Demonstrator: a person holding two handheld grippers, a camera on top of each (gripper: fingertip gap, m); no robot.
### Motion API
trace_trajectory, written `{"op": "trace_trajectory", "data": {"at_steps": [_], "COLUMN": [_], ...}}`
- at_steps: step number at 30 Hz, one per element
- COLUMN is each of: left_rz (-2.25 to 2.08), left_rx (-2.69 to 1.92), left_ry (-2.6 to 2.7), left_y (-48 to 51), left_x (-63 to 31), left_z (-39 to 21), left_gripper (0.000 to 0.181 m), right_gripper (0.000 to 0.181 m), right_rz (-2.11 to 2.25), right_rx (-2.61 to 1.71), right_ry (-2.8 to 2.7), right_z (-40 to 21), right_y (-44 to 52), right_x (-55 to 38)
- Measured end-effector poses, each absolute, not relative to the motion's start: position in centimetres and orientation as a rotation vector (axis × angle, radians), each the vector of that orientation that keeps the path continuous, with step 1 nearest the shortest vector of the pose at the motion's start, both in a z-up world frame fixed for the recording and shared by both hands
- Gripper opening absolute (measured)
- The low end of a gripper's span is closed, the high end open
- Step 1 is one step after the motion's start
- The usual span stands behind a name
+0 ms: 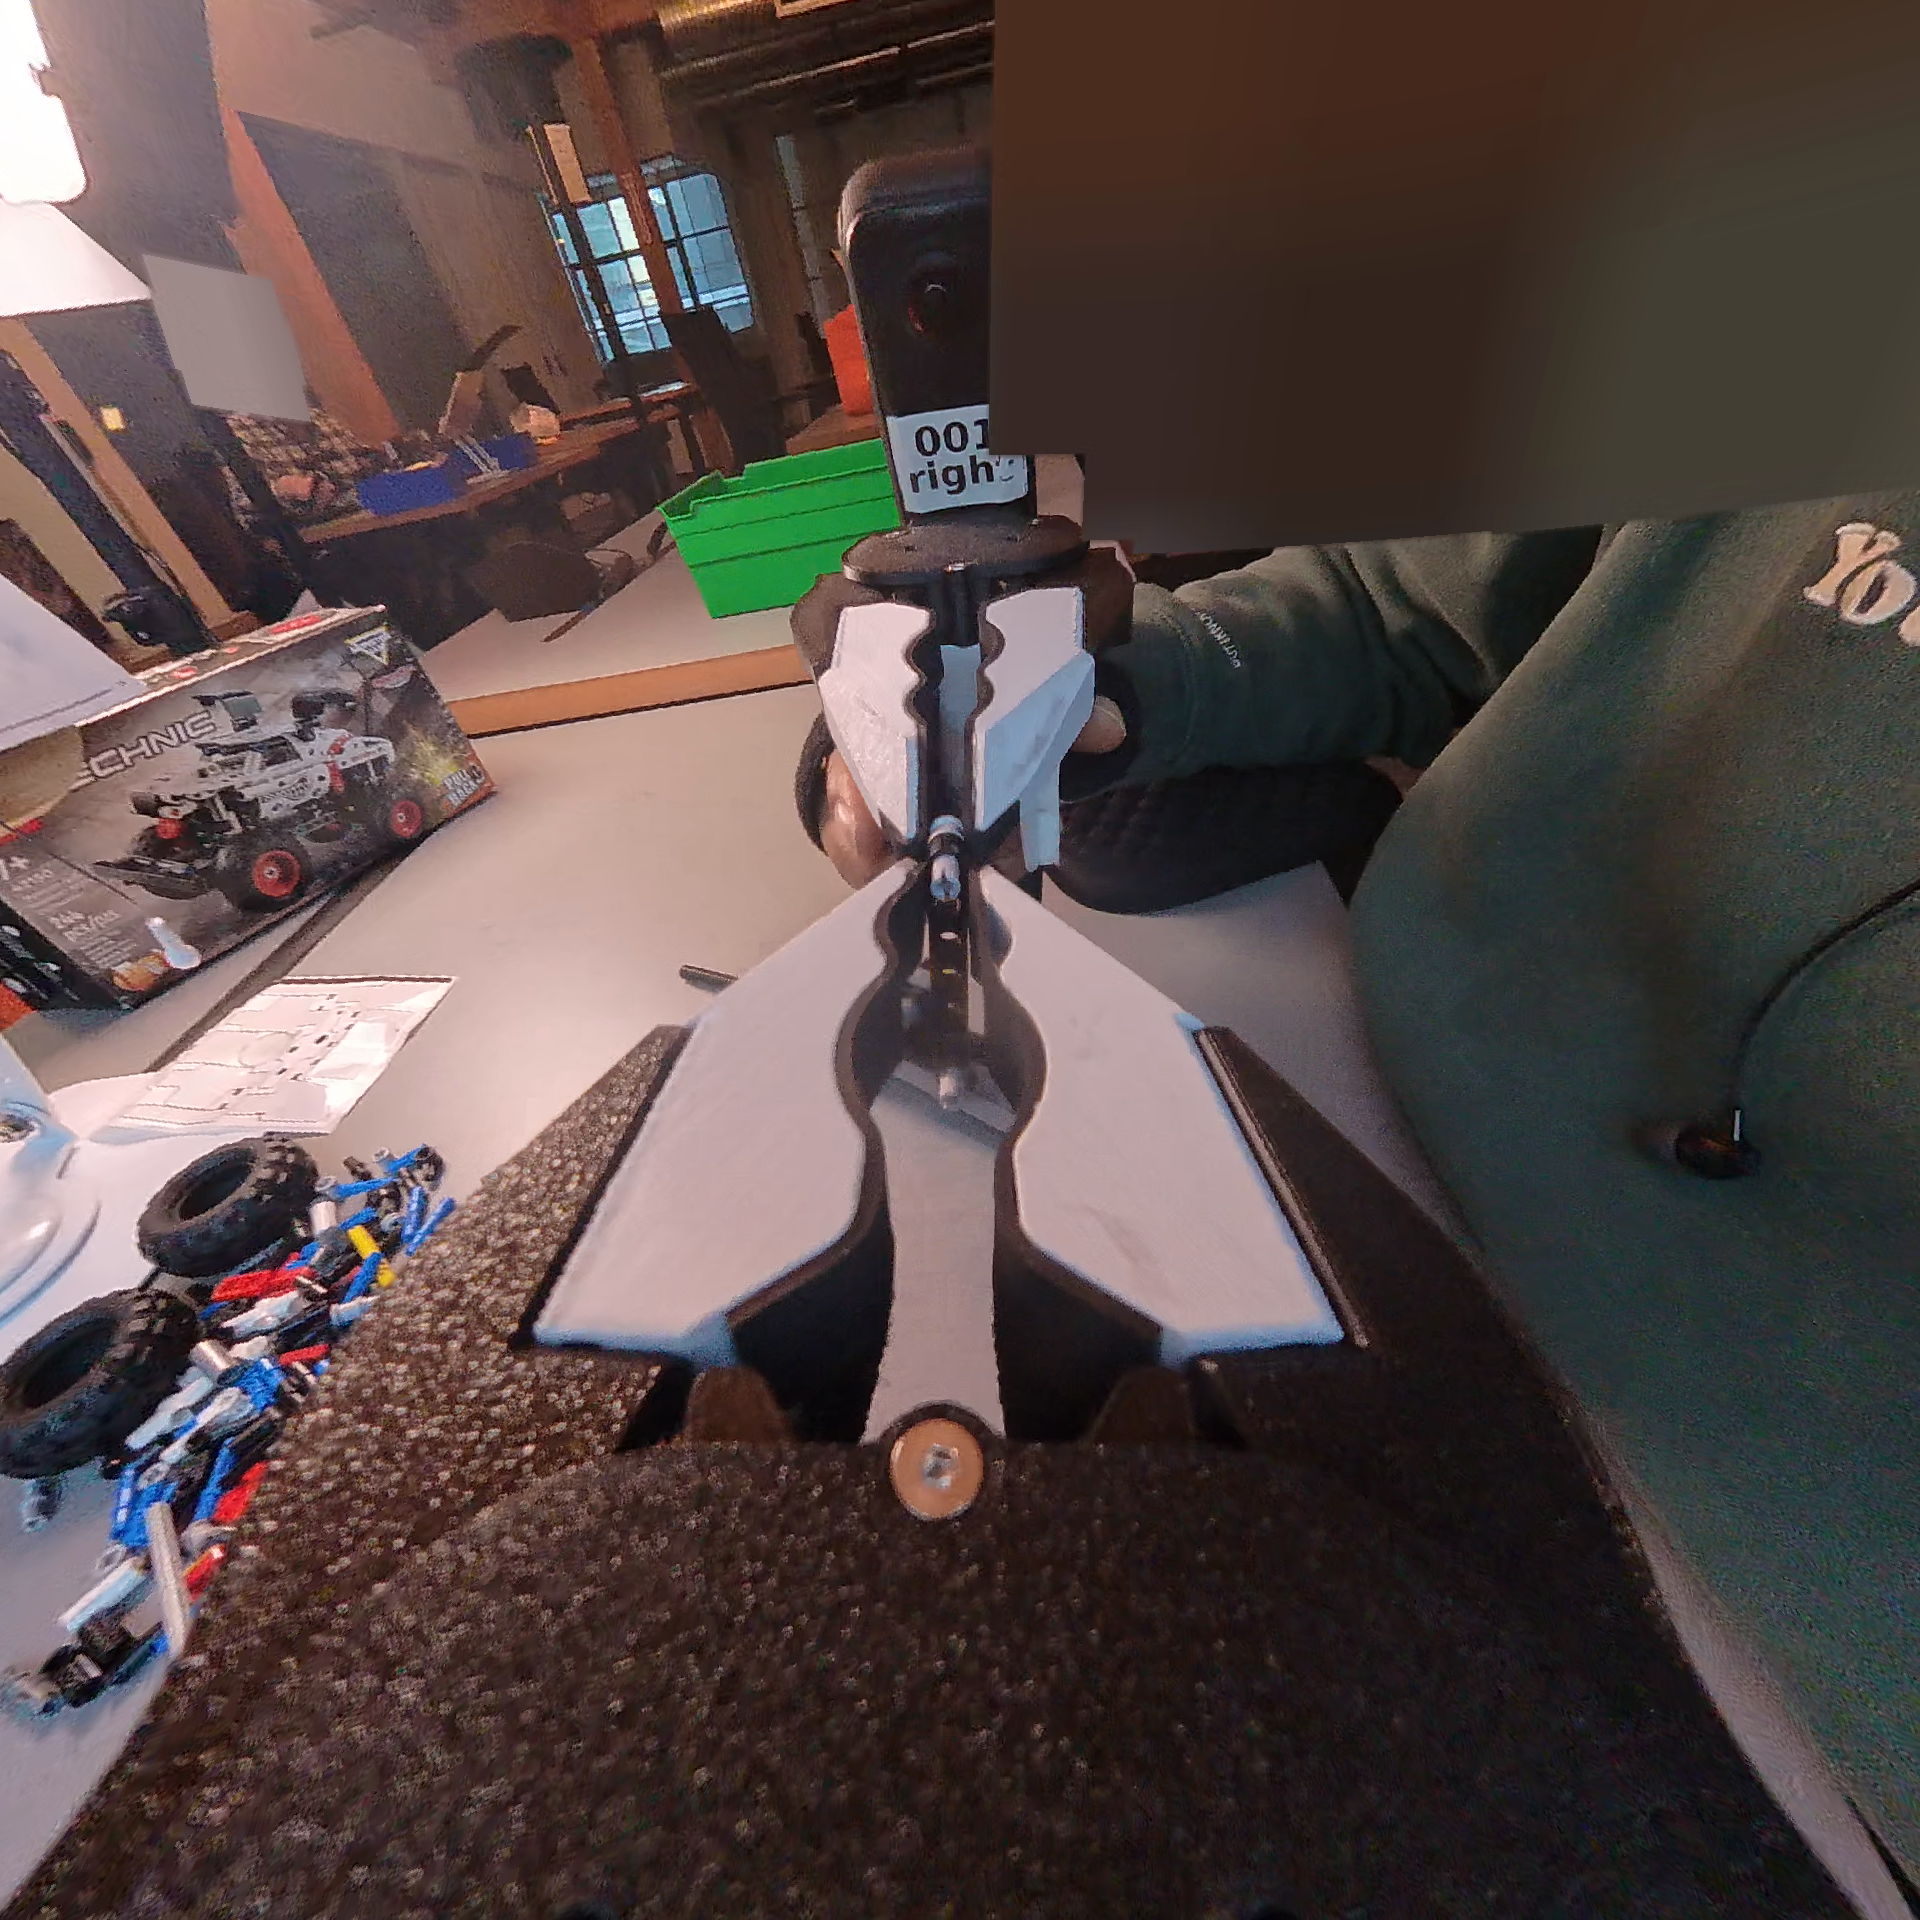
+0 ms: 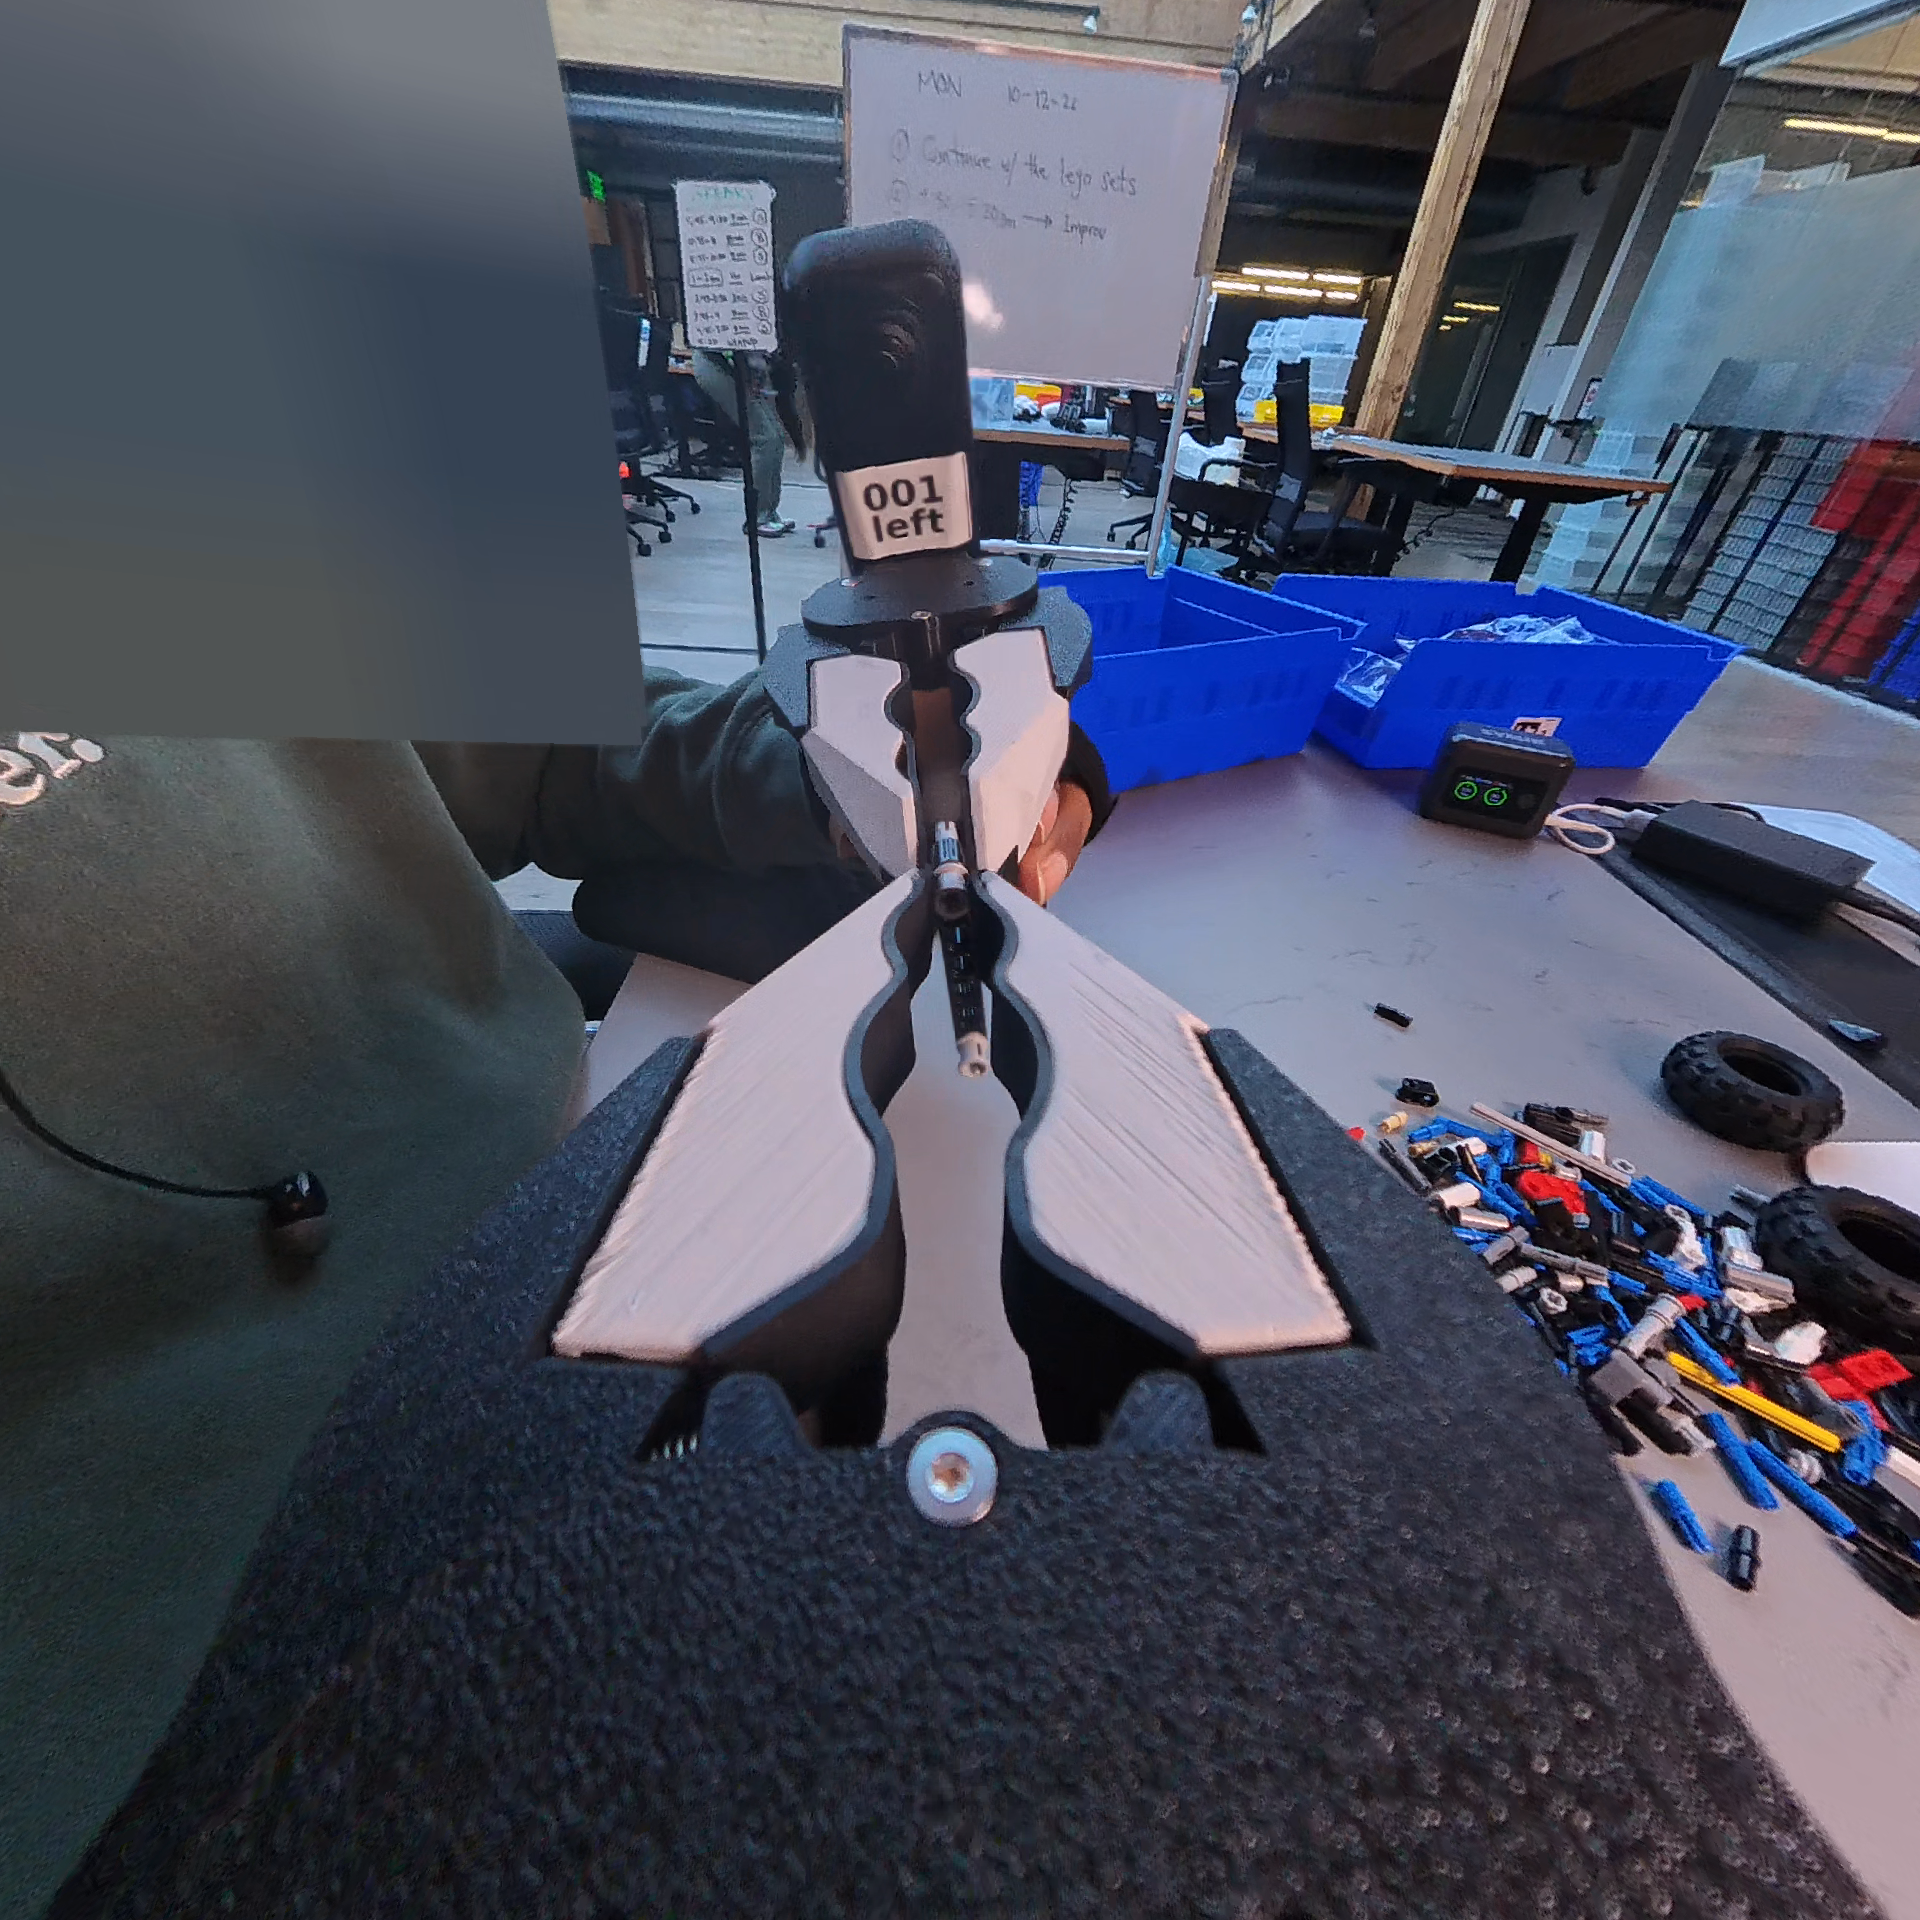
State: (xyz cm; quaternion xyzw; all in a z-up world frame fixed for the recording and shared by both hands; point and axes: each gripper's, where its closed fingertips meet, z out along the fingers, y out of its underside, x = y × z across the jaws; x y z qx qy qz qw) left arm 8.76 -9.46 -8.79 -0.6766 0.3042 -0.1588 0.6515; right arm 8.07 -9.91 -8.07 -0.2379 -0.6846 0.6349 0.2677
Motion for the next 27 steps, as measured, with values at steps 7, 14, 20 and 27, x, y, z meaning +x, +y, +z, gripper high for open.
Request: {"op": "trace_trajectory", "data": {"at_steps": [7,14,20,27], "left_rz": [-0.370,-0.475,-0.432,-0.530], "left_rx": [-1.519,-1.502,-1.311,-1.341], "left_ry": [0.698,0.647,0.452,0.258], "left_y": [-9.8,-9.9,-12.9,-10.6], "left_x": [9.3,9.7,3.1,0.8], "left_z": [-8.0,-7.4,-1.8,-3.0], "left_gripper": [0.006,0.006,0.006,0.006], "right_gripper": [0.003,0.002,0.004,0.005], "right_rz": [1.711,1.780,1.736,1.054], "right_rx": [-0.560,-0.543,-0.688,-0.781], "right_ry": [-1.865,-1.858,-1.761,-1.951], "right_z": [-7.4,-7.3,-8.1,-12.6], "right_y": [-10.3,-9.9,-5.1,0.1], "right_x": [8.8,9.5,9.1,1.5]}}
